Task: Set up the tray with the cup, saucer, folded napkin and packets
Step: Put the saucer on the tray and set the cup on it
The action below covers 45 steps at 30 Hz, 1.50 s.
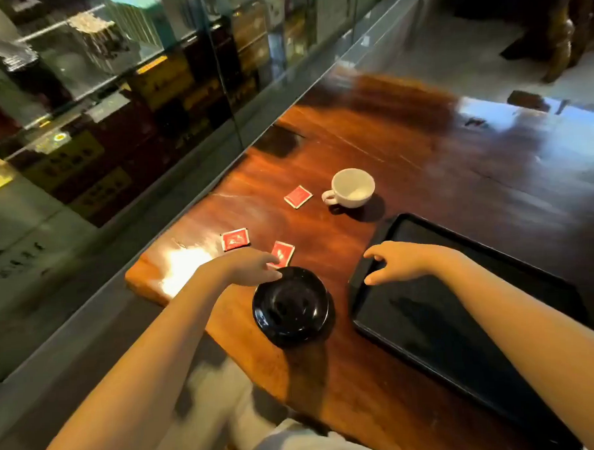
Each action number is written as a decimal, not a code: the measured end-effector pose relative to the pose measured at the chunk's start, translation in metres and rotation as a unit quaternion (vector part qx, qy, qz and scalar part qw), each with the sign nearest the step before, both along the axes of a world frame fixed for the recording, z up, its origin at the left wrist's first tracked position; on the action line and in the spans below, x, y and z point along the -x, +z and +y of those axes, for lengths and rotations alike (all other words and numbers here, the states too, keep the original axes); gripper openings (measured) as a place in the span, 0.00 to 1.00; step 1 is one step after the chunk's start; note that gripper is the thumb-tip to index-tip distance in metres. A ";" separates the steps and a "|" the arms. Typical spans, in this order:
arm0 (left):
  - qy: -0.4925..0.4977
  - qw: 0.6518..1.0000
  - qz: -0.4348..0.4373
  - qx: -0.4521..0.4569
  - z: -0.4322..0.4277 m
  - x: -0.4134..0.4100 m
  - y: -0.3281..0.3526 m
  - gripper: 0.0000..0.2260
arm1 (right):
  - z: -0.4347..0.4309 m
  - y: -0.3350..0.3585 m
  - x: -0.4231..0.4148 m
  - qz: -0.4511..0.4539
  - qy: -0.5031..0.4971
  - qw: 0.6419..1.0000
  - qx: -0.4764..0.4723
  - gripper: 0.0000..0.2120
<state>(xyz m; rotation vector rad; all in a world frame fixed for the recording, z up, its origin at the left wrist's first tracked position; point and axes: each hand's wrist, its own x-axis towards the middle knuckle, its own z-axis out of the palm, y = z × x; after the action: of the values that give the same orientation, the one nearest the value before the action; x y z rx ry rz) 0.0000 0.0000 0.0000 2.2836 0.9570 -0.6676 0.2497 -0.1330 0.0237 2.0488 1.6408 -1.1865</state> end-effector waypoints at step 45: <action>0.436 0.847 -0.235 0.195 -0.032 -0.016 -0.082 0.20 | 0.001 -0.092 0.023 0.127 -0.297 0.931 -0.172 0.30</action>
<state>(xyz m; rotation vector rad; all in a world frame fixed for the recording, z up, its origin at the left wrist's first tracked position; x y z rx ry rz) 0.0164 -0.0319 -0.0819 1.3224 1.2968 0.1010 0.2264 -0.1315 -0.0683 2.8601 1.4494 -1.4787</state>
